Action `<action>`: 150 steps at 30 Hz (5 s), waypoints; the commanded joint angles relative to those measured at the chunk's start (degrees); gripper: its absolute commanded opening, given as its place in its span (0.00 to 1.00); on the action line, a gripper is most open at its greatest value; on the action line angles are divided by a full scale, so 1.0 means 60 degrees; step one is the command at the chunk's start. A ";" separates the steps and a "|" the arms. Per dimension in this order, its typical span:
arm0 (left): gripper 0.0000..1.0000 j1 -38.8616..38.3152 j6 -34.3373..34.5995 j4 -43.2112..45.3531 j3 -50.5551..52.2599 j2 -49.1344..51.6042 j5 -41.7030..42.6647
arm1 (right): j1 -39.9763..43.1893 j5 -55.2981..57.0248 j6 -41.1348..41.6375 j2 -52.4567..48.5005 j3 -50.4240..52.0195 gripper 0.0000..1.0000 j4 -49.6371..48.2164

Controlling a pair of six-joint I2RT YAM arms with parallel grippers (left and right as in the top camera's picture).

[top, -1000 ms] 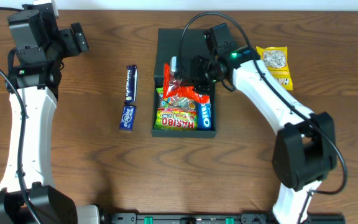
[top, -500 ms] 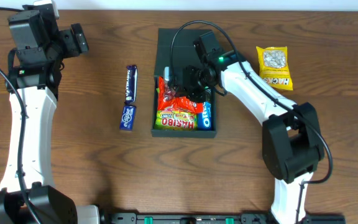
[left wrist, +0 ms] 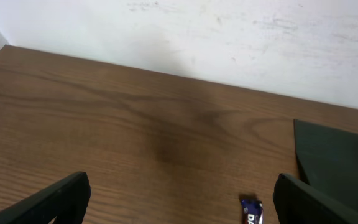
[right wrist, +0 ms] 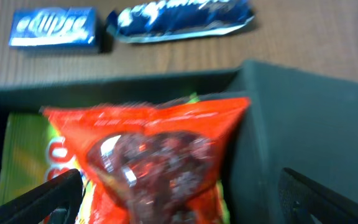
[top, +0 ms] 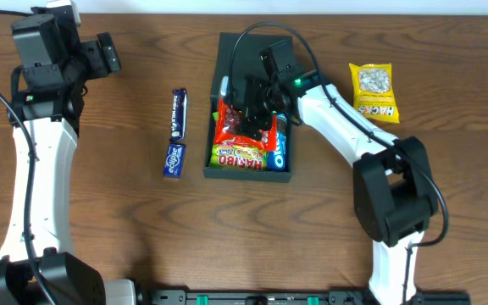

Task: Pack container
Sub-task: 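Withdraw the right gripper and move it over the yellow Hacks bag, then grasp the yellow Hacks bag with the right gripper and lift it, then carry the yellow bag left and lower it into the box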

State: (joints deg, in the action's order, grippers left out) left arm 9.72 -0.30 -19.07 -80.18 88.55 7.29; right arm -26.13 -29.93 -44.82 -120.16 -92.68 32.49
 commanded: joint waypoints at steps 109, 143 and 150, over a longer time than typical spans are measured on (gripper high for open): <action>0.95 0.0331 -0.0175 -0.0157 -0.0098 -0.0029 -0.0750 | 0.0284 0.1195 0.2379 0.2044 -0.2095 0.01 0.3883; 0.95 0.0386 -0.0178 -0.0069 -0.0098 -0.0029 -0.0747 | -0.0641 0.1064 0.1388 -0.1719 -0.2087 0.02 0.5774; 0.95 0.0386 -0.0178 -0.0069 -0.0098 -0.0029 -0.0747 | -0.0922 0.2546 0.1504 -0.1872 -0.2087 0.01 0.5807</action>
State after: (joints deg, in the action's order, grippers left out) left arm 11.86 -0.47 -19.51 -80.18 88.55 3.79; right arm -30.70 -23.18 -35.42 -128.64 -105.27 67.66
